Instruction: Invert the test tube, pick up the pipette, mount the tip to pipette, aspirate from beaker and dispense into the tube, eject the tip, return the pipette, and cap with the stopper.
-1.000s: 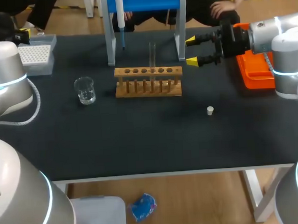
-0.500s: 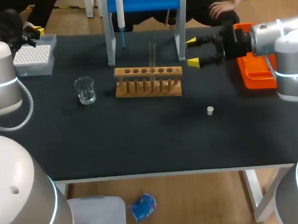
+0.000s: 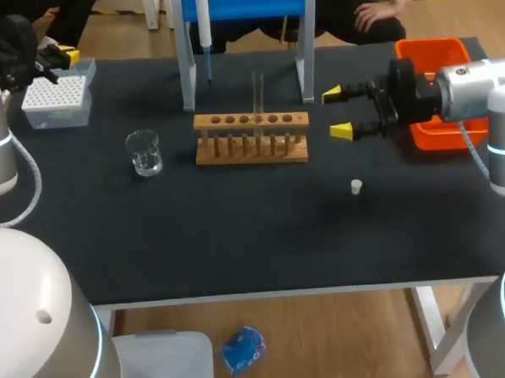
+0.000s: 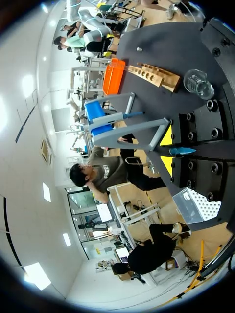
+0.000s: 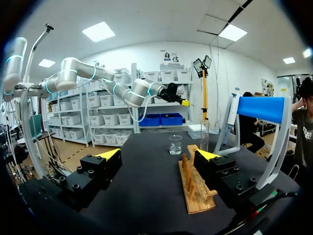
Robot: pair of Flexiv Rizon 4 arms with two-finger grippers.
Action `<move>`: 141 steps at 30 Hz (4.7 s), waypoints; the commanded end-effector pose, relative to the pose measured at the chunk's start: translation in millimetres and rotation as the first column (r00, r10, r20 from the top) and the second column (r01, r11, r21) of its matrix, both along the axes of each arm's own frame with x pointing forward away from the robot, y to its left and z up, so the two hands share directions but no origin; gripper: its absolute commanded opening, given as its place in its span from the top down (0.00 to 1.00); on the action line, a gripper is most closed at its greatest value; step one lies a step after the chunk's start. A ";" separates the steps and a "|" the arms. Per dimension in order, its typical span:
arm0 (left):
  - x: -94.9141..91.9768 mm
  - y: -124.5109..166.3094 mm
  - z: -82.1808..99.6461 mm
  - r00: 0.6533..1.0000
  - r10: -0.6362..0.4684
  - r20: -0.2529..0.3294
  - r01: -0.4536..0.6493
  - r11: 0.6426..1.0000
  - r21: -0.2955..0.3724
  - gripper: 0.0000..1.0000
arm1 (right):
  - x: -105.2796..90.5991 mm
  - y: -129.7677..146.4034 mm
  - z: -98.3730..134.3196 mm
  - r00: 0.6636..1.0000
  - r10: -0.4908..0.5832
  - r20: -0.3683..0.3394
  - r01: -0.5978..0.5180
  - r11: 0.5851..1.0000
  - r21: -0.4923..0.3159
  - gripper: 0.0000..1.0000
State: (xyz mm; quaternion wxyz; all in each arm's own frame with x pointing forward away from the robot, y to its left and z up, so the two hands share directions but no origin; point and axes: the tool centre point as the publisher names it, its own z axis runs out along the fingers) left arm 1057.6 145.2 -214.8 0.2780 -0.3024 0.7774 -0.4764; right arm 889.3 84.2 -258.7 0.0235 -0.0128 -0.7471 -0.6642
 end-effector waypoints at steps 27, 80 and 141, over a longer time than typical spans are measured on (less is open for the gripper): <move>-20.9 -62.5 13.4 0.977 -0.212 -0.026 0.213 0.975 0.060 1.00 | -25.8 13.2 -7.4 1.000 -0.006 0.017 0.004 0.995 0.101 0.00; -103.9 -236.9 39.0 0.843 -0.508 -0.175 0.522 0.852 0.042 1.00 | -25.8 13.2 -7.4 1.000 -0.006 0.017 0.004 0.995 0.101 0.00; -168.9 -394.3 9.8 0.716 -0.656 -0.237 0.646 0.752 -0.128 1.00 | -25.4 27.3 4.0 0.998 0.053 0.018 -0.055 0.990 0.128 0.00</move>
